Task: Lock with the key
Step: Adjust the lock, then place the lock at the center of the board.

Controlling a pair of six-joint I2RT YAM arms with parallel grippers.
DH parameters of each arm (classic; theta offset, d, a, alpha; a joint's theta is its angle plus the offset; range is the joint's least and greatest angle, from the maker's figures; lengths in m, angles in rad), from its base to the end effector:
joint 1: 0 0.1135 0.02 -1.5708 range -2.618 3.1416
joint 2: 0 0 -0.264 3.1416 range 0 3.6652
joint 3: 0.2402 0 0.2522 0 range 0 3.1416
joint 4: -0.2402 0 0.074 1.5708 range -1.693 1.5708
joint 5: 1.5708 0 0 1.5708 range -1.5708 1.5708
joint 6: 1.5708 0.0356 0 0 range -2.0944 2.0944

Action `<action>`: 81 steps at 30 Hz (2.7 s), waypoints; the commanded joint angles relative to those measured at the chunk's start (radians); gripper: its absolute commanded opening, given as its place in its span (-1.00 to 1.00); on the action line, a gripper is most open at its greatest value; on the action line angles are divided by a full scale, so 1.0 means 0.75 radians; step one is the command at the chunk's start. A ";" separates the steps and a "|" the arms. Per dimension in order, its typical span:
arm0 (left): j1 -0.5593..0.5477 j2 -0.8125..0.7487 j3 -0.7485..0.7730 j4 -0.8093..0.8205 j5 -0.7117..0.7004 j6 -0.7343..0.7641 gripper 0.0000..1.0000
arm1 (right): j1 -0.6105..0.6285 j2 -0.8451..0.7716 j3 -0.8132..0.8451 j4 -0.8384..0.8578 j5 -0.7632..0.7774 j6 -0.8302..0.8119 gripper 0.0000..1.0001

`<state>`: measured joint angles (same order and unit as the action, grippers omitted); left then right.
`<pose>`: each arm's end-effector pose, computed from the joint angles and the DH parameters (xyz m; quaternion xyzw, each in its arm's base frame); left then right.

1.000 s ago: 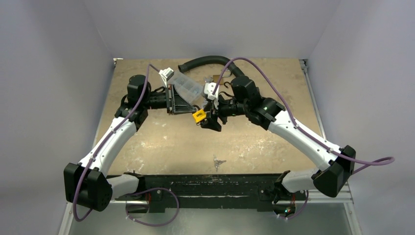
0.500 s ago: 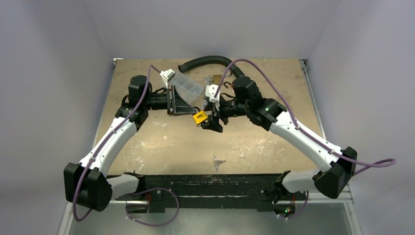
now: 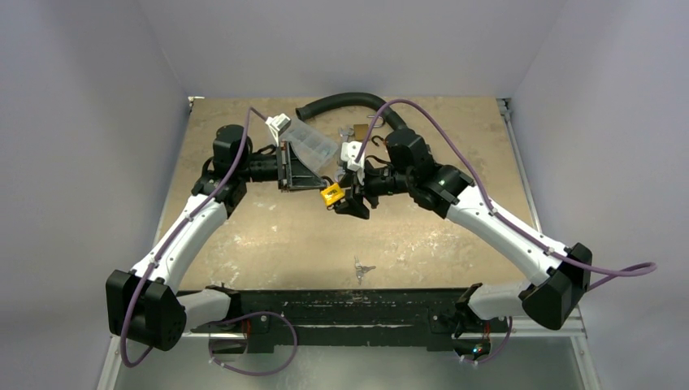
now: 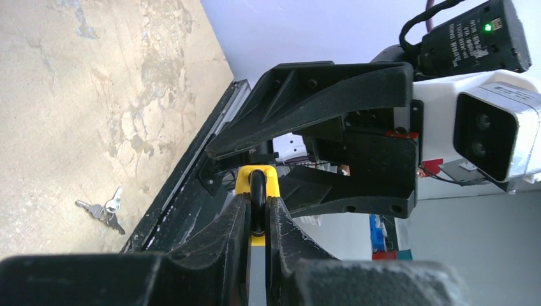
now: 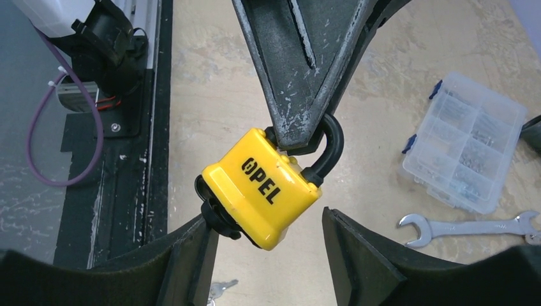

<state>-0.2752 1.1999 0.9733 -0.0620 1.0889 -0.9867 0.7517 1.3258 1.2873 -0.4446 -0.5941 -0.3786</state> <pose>0.2448 -0.1019 0.3372 0.0516 0.7505 -0.6370 0.1682 0.2017 0.2158 0.3721 -0.5661 0.6099 0.3379 0.4397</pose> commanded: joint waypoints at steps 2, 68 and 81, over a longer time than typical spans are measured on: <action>-0.024 -0.041 -0.001 0.177 0.093 -0.134 -1.00 | -0.008 -0.040 -0.029 0.226 0.063 0.095 0.31; 0.060 0.165 0.200 -0.534 -0.067 0.765 -1.00 | -0.167 -0.202 -0.135 0.108 -0.158 0.174 0.66; -0.171 0.113 -0.268 -0.340 -0.258 0.786 -1.00 | -0.305 -0.341 -0.310 0.105 0.027 0.215 0.91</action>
<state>-0.3328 1.3586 0.8299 -0.4446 0.9287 -0.3809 0.5449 1.1000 1.0664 -0.3862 -0.6331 -0.2256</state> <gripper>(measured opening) 0.122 0.938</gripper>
